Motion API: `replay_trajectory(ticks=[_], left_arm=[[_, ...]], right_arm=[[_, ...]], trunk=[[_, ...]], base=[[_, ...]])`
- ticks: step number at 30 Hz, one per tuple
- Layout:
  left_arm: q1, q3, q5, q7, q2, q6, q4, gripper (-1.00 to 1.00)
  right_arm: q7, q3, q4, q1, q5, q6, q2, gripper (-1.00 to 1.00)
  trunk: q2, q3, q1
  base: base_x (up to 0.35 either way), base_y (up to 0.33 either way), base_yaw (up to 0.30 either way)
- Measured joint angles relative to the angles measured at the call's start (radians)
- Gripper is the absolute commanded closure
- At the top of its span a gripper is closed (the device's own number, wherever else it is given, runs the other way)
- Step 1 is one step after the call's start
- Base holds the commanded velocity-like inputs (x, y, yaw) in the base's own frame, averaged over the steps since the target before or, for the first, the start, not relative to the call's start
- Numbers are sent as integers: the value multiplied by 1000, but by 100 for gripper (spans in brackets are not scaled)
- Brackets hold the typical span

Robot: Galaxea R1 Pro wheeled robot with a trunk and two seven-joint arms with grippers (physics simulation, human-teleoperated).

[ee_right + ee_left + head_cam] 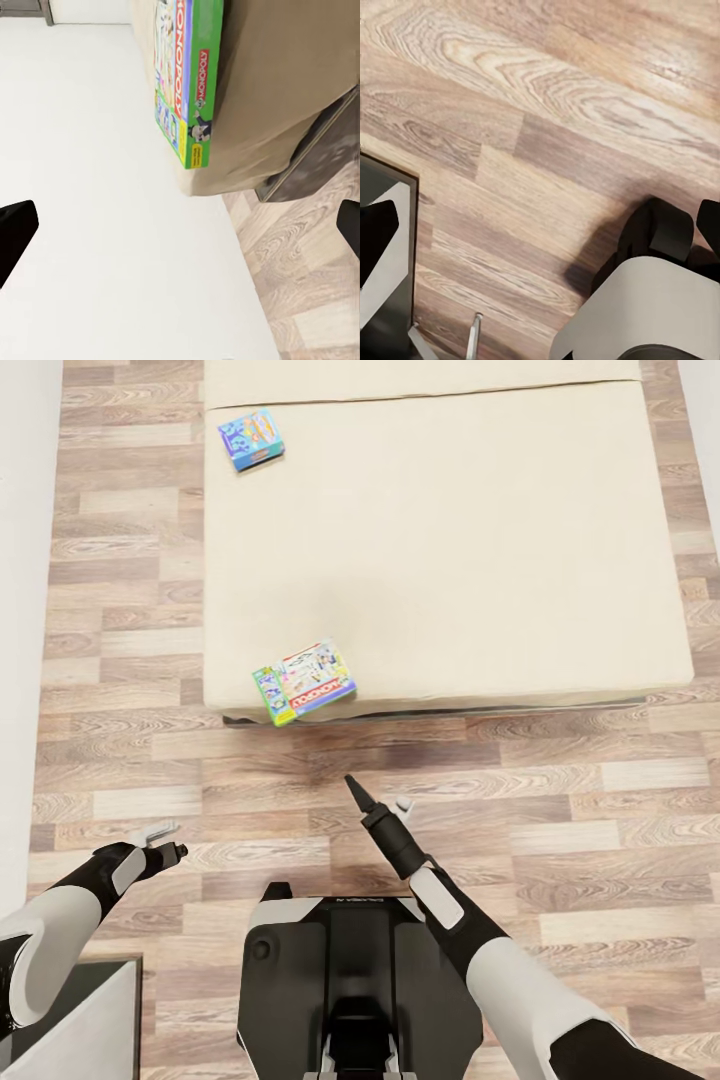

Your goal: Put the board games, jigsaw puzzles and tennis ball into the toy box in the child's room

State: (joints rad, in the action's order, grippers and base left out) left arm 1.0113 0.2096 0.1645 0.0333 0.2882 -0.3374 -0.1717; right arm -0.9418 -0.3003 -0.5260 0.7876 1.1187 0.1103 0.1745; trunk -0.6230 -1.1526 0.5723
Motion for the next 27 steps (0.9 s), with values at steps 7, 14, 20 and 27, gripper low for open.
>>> replay_trajectory(ticks=[7, 14, 20, 27], left_arm=[[0, 0, 0, 0, 0, 0, 0, -100], [0, 0, 0, 0, 0, 0, 0, -100], [0, 0, 0, 0, 0, 0, 0, -100], [0, 0, 0, 1, 0, 0, 0, -100]], right_arm=[[2, -5, 1, 0, -3, 24, 0, -100], [7, -8, 1, 0, -5, 25, 0, -100], [6, -8, 1, 0, -6, 23, 0, -100], [3, -8, 1, 0, -5, -3, 0, -100]], trunk=[[0, 0, 0], [0, 0, 0], [0, 0, 0], [0, 0, 0]], base=[[14, 92, 0], [9, 11, 0], [143, 82, 0], [50, 27, 0]])
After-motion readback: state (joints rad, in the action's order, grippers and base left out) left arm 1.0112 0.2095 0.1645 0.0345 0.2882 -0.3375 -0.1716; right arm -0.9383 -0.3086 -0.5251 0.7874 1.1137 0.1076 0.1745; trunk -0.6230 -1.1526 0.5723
